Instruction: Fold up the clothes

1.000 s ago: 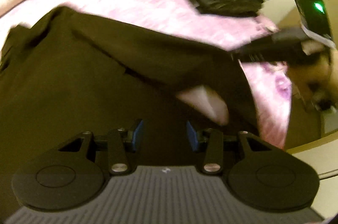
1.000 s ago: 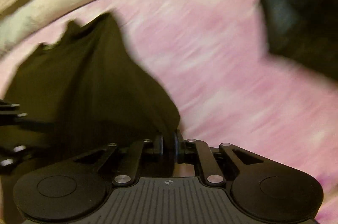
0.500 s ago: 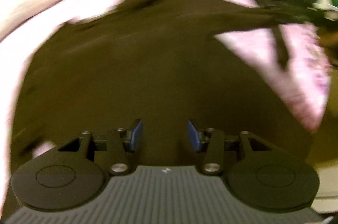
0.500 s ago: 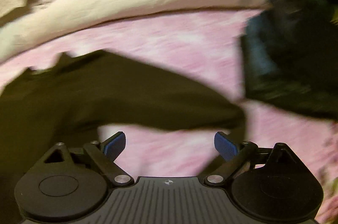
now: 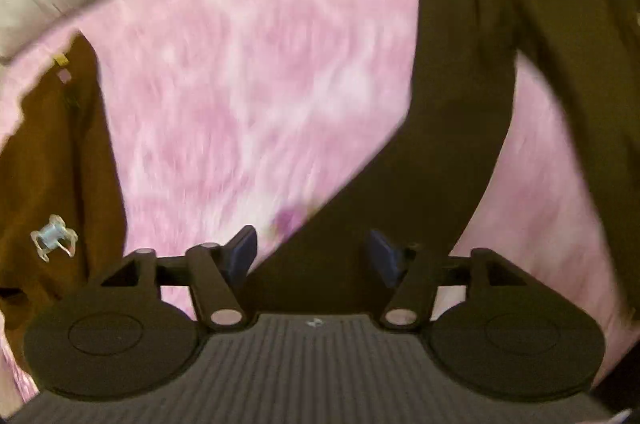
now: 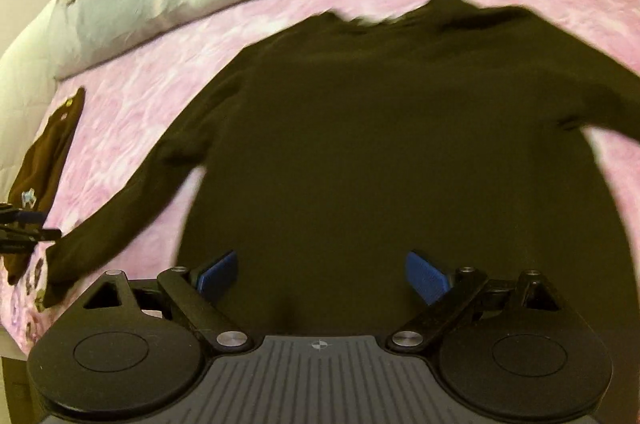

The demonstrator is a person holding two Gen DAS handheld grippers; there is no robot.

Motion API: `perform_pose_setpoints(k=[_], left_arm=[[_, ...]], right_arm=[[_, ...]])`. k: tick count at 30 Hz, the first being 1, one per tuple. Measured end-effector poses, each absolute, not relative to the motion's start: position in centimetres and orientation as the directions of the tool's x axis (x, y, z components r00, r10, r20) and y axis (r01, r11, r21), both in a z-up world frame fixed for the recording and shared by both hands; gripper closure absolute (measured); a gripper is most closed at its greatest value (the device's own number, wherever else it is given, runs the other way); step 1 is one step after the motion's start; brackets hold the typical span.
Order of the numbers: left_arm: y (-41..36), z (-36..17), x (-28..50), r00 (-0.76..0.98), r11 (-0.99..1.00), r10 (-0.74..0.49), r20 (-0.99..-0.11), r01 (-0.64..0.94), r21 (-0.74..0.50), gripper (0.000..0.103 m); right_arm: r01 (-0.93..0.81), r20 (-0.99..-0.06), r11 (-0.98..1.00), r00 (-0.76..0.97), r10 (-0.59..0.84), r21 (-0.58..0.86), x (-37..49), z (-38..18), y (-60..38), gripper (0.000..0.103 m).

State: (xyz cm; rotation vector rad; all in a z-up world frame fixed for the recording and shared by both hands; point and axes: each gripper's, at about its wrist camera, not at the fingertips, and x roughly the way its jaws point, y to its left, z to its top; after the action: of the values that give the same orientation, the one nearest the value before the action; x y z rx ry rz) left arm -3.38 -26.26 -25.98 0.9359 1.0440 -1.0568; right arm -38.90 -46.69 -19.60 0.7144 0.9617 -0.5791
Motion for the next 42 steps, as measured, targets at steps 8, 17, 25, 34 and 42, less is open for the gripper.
perform_pose_setpoints(k=[8,17,25,34,42], left_arm=[[-22.0,-26.9,-5.0,0.081,0.015,-0.338,-0.938,0.997,0.080,0.103],[-13.9,-20.1,-14.0,-0.096,-0.293,-0.421,-0.902,0.956,0.035,0.103],[-10.9,-23.4,-11.4,-0.146,-0.009,-0.313,-0.939,0.989,-0.151,0.071],[-16.8,-29.1,-2.8,-0.173,0.351,-0.311,-0.935,0.893,-0.282,0.064],[-18.9,-29.2,-5.4,-0.236,0.125,-0.274,-0.932,0.952,-0.278,0.103]], right_arm=[[0.686,-0.896,0.682,0.433,-0.105,0.252,-29.3,-20.4,-40.8,0.010],[0.644,-0.905,0.732,0.417,-0.090,0.224,-25.9,-19.6,-39.0,0.010],[0.661,-0.921,0.713,0.385,-0.054,0.234,-26.7,-20.7,-39.6,0.010],[0.628,-0.896,0.700,0.443,0.038,0.340,-27.5,-22.4,-37.1,0.010],[0.643,-0.861,0.618,0.495,0.116,0.453,-25.1,-27.2,-34.2,0.010]])
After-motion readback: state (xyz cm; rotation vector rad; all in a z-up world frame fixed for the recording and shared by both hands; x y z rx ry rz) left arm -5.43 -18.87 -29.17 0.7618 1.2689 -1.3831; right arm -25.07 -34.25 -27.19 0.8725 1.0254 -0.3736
